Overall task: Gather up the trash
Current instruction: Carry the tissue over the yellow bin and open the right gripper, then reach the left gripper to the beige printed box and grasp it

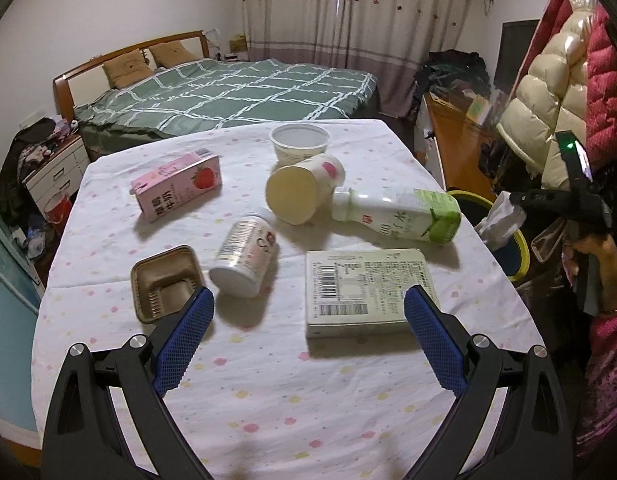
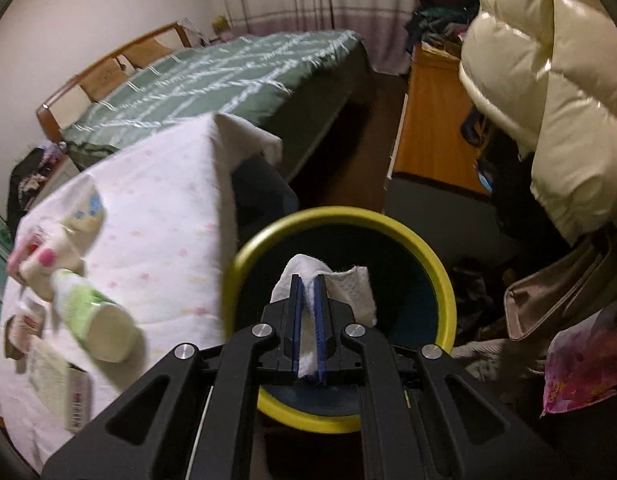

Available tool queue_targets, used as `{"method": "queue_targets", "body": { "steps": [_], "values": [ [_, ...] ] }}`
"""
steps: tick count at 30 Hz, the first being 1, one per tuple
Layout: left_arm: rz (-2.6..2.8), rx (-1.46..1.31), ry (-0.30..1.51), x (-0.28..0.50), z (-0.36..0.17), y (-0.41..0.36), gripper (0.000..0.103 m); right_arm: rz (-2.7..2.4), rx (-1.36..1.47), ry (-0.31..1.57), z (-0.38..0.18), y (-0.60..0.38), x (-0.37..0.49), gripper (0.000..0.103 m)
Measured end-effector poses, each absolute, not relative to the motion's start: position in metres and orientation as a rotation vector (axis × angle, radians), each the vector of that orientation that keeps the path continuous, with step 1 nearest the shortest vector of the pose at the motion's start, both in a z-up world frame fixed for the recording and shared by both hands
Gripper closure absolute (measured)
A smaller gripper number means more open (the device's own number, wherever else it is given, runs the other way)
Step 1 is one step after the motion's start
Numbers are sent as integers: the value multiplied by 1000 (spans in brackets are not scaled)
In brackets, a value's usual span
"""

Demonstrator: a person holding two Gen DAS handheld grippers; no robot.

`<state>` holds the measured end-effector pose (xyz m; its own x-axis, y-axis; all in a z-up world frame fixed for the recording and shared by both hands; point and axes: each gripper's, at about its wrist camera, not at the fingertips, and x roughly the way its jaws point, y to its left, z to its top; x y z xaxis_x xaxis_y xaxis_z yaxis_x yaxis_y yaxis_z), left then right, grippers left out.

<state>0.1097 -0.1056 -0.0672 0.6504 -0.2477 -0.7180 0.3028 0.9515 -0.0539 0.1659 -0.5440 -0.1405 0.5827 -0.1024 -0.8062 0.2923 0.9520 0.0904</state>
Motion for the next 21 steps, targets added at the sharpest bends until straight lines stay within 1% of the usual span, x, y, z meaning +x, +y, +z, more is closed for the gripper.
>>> {"method": "queue_targets", "body": {
  "steps": [7,8,9,10,11,12,18,21],
  "values": [
    [-327,86,824,113,-73,-114,8,-254,228,937,-148,-547,164,96],
    [-330,85,828,113,-74,-114,8,-257,224,942,-148,-547,164,93],
    [-333,85,831,114,-75,-115,8,-255,225,945,-148,-546,164,86],
    [-336,85,835,114,-76,-115,8,-252,228,942,-148,-546,163,82],
    [-338,86,837,114,-77,-116,8,-253,227,940,-148,-546,163,74],
    [-339,86,838,114,-78,-117,8,-252,227,936,-147,-546,163,73],
    [-375,88,853,116,-87,-121,8,-240,236,915,-139,-542,158,73],
    [-429,84,889,121,-102,-124,8,-234,236,908,-138,-540,155,73]
  ]
}}
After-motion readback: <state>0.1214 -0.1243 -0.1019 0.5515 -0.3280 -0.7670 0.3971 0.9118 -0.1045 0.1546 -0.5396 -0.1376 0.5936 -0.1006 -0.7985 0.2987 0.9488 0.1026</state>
